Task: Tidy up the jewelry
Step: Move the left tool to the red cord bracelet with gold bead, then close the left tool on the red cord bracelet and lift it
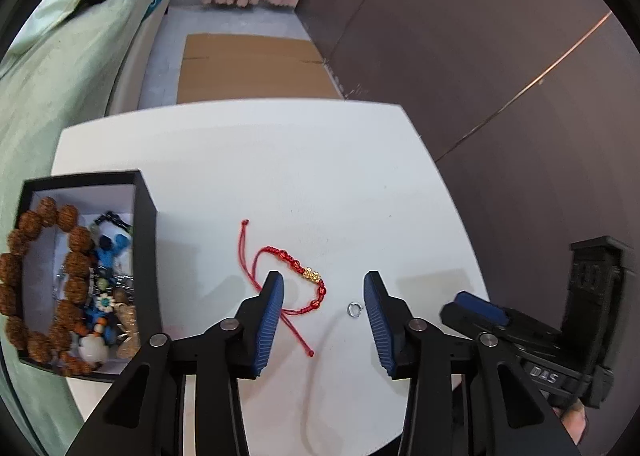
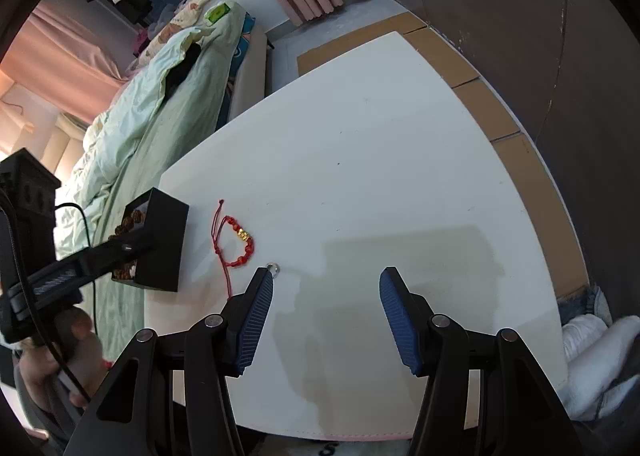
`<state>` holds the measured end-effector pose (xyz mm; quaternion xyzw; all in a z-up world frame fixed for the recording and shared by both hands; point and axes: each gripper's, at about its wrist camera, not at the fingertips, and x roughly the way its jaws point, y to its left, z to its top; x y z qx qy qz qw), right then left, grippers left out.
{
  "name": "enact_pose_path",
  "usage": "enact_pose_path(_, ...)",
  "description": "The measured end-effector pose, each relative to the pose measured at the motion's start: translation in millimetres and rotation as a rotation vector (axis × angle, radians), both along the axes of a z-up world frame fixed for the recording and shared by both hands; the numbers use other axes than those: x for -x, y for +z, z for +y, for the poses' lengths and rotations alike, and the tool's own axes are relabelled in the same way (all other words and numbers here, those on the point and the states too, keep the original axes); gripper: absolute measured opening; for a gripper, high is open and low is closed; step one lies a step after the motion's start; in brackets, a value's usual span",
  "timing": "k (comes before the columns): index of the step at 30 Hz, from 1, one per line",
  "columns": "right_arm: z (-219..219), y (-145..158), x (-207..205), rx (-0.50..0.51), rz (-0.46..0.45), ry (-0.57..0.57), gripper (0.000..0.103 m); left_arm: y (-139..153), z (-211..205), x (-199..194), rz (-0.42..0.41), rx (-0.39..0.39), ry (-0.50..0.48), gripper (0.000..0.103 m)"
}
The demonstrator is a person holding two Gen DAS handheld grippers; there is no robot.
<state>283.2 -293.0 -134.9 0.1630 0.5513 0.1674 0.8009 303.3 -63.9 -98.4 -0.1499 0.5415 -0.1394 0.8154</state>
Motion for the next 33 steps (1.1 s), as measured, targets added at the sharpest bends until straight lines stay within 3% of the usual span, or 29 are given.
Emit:
enact_pose_path(13, -22, -6, -4, -0.055, 0.009, -0.045, 0.058, -43, -24, -23, 0.158, -0.092, 0.063, 0.035)
enact_pose_path(20, -30, -7, -5, -0.073, 0.024, -0.068, 0.058, -44, -32, -30, 0.133, -0.158, 0.077, 0.029)
enact_pose_path(27, -29, -5, -4, -0.085, 0.025, -0.071, 0.058, -43, -51, -30, 0.109, -0.299, -0.022, 0.029)
enact_pose_path(30, -28, -3, -4, -0.092, 0.023, -0.076, 0.058, -43, -58, -29, 0.084, -0.375, -0.055, 0.018)
enact_pose_path(33, -25, -1, -3, -0.093, 0.02, -0.078, 0.058, -44, -52, -29, 0.073, -0.366, -0.063, 0.007)
